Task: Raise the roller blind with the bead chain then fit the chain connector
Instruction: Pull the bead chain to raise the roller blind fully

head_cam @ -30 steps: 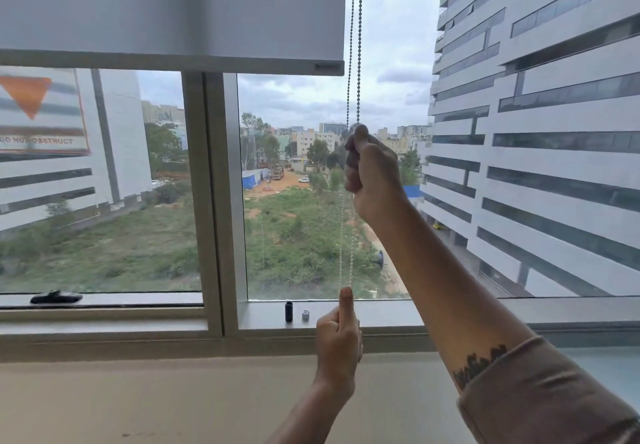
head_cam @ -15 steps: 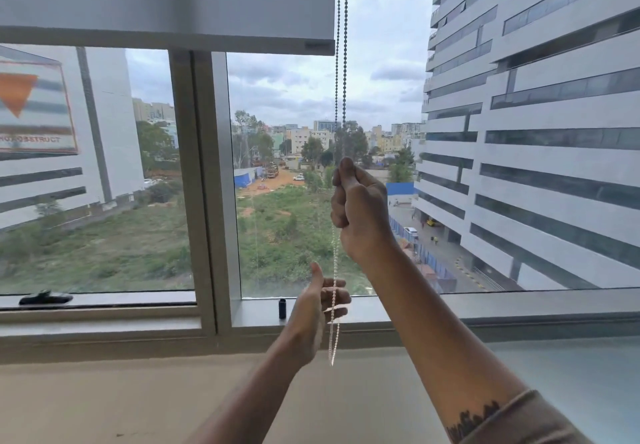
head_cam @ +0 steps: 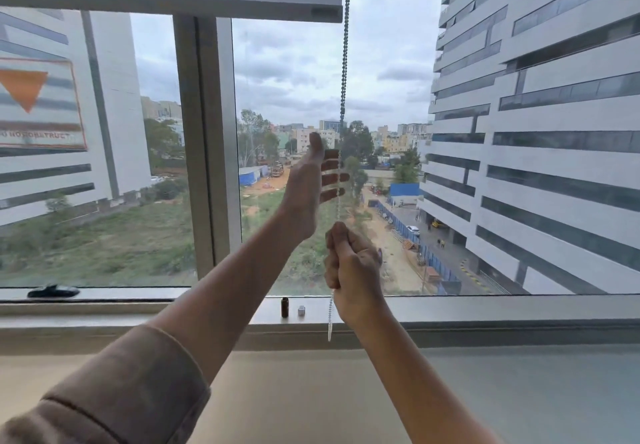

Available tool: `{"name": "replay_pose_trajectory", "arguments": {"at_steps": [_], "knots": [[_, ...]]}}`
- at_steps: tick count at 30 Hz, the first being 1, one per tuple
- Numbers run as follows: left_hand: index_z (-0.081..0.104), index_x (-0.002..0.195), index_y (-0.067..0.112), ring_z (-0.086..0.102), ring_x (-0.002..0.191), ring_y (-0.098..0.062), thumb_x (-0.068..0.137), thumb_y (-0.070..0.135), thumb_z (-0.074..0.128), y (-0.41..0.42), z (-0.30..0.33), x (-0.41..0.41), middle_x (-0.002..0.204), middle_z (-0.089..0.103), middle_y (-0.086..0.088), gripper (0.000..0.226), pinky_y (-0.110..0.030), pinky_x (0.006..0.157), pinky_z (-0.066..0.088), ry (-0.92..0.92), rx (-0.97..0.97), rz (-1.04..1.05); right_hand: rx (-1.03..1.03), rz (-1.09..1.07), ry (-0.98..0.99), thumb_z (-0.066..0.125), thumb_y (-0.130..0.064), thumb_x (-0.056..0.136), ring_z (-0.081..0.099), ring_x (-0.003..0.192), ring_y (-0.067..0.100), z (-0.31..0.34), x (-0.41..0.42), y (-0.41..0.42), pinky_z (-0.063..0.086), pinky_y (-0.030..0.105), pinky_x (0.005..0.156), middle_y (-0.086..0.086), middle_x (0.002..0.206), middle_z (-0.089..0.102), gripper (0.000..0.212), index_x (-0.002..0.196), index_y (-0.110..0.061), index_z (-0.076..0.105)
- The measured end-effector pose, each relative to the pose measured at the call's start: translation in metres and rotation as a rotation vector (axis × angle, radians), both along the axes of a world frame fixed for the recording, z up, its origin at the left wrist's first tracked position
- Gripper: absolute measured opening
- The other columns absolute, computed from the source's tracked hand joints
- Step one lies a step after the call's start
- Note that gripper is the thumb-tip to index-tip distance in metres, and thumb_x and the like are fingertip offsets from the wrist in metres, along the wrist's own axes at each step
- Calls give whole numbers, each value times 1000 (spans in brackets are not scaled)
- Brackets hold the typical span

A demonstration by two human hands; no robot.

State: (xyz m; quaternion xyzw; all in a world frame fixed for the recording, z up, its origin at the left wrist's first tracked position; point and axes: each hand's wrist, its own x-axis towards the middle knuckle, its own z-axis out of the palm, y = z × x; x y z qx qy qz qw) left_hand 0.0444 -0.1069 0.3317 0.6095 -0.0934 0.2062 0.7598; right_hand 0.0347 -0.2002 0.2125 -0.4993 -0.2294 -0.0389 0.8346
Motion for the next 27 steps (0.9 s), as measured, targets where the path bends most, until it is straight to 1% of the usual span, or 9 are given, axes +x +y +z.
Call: {"name": "replay_pose_trajectory", "arguments": {"at_steps": [5, 8, 10, 12, 15, 18, 22, 25, 27], "knots": [[77, 112, 15, 78, 99, -24, 111, 66, 35, -9, 45, -2, 110, 82, -8, 66, -40, 85, 61, -37, -8, -31, -8, -16, 21, 54, -26, 111, 24, 36, 8, -25, -4, 3, 19, 20, 35, -5, 47, 35, 43, 69, -20, 59], [78, 111, 12, 64, 69, -14, 110, 68, 37, -16, 63, -3, 83, 74, -1, 70, -30, 63, 49, -12, -68, -25, -25, -9, 26, 53, -26, 112, 23, 36, 9, -39, -5, 2, 18, 20, 36, -5, 47, 34, 45, 68, -21, 59], [76, 91, 16, 40, 46, -8, 106, 72, 42, -18, 66, -4, 58, 55, 7, 68, -24, 45, 31, 29, -132, -3, -44, -11, 35, 54, -27, 111, 23, 37, 9, -48, -4, 0, 20, 19, 36, -4, 48, 34, 43, 69, -21, 60], [62, 56, 27, 28, 37, -9, 102, 77, 47, -21, 61, -5, 47, 42, 11, 70, -24, 37, 22, 48, -170, 47, -78, -12, 33, 55, -29, 111, 22, 38, 9, -57, -5, 0, 21, 19, 36, -3, 49, 34, 42, 70, -20, 60], [43, 39, 26, 25, 36, -12, 103, 71, 53, -27, 44, -3, 45, 37, 7, 79, -28, 39, 19, 2, -160, 171, -133, -8, 35, 54, -29, 112, 20, 39, 10, -70, -7, 0, 15, 21, 37, -3, 50, 31, 41, 73, -19, 58], [40, 52, 23, 22, 34, -13, 107, 64, 54, -32, 22, -2, 44, 31, 5, 70, -33, 44, 17, -47, -124, 223, -180, 0, 79, 52, -29, 112, 21, 39, 10, -81, -9, -3, 12, 27, 40, -3, 49, 33, 41, 73, -18, 56], [59, 78, 17, 22, 33, -12, 109, 59, 52, -37, -4, -6, 41, 32, 6, 53, -30, 41, 16, -109, -103, 225, -225, 57, 156, 53, -33, 111, 24, 45, 12, -89, -7, -14, 12, 33, 48, -5, 54, 37, 39, 76, -15, 58], [49, 70, 18, 20, 48, -15, 109, 57, 55, -43, -17, -11, 57, 25, -5, 55, -43, 53, 12, -115, -107, 251, -236, 41, 182, 48, -33, 112, 42, 49, 15, -84, -2, -20, 26, 27, 49, 6, 60, 51, 41, 92, -4, 68], [37, 63, 22, 18, 53, -16, 109, 56, 56, -47, -23, -12, 61, 23, -7, 60, -49, 57, 12, -117, -106, 260, -254, -2, 173, 43, -34, 114, 56, 58, 18, -72, 4, -20, 37, 29, 57, 13, 71, 62, 43, 100, -3, 70]]}}
